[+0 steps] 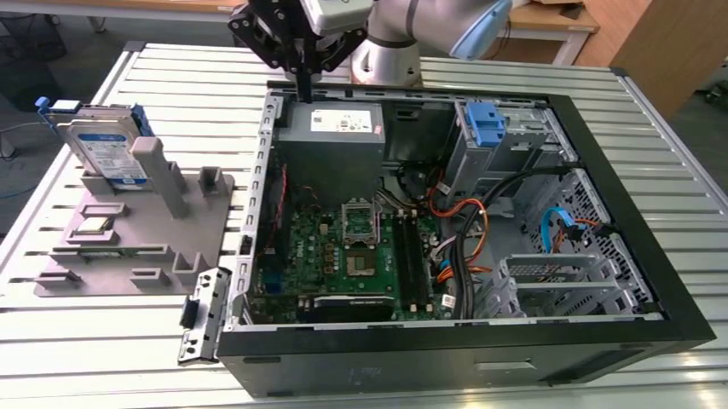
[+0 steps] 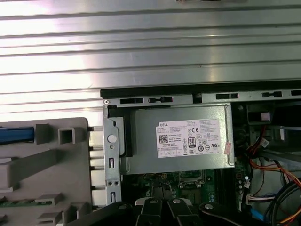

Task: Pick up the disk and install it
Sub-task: 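Reach for the disk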

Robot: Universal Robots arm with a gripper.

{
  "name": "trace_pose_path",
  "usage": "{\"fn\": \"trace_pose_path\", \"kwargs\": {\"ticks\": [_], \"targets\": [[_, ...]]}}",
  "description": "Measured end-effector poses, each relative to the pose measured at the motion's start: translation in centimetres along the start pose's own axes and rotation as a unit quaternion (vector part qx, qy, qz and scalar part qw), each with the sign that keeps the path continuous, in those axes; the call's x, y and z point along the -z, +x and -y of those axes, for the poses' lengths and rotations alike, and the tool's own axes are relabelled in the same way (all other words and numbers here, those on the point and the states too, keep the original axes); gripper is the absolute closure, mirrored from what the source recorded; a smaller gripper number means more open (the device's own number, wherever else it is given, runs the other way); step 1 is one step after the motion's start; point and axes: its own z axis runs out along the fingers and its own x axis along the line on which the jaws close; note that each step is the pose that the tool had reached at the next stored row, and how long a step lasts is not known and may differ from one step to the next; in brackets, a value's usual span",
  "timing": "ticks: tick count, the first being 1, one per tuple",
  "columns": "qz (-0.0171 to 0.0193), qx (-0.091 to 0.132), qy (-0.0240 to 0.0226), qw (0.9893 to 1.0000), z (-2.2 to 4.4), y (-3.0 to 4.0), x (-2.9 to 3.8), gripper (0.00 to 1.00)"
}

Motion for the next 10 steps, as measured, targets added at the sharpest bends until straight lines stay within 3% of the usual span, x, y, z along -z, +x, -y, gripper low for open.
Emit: {"fn": "trace_pose_path", "kwargs": {"ticks": [10], "targets": [[0.0,0.0,0.0,1.0,0.03,0.39,0.01,0.9]]}}
